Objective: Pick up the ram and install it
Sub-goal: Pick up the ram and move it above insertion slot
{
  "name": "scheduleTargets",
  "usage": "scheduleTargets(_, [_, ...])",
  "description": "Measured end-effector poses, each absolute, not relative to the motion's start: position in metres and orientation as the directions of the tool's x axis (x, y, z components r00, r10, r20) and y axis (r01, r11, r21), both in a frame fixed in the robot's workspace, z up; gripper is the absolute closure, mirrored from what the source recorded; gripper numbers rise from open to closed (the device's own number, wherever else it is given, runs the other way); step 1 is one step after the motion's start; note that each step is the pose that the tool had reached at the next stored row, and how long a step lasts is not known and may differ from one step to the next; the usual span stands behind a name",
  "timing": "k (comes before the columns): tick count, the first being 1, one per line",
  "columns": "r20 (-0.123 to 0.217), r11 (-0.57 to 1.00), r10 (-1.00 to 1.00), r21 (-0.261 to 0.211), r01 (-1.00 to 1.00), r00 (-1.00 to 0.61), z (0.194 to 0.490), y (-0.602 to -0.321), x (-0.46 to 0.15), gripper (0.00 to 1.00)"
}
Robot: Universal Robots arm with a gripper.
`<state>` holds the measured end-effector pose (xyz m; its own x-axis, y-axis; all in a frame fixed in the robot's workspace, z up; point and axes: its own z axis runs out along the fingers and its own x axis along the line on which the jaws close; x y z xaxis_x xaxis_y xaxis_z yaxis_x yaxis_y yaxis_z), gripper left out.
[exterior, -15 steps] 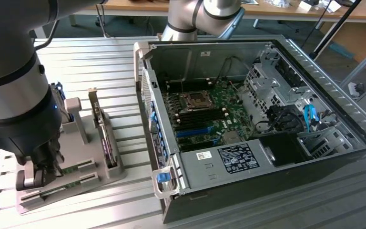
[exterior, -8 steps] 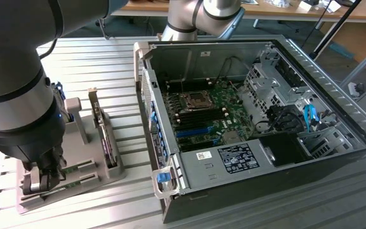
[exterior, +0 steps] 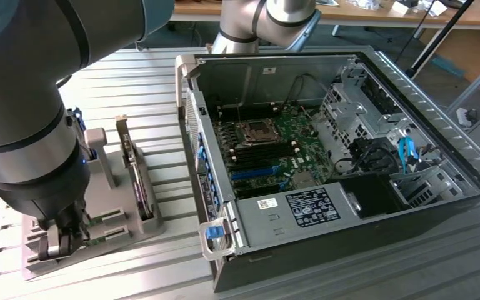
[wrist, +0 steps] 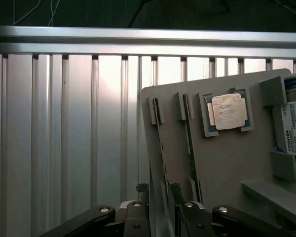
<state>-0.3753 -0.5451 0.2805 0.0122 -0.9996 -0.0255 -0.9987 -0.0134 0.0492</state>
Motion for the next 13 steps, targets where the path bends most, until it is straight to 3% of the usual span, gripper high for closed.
scheduleTargets(13, [-0.026,-0.113,-0.993,0.05,-0.992,0.112,0.256,-0.545,-0.375,0.7])
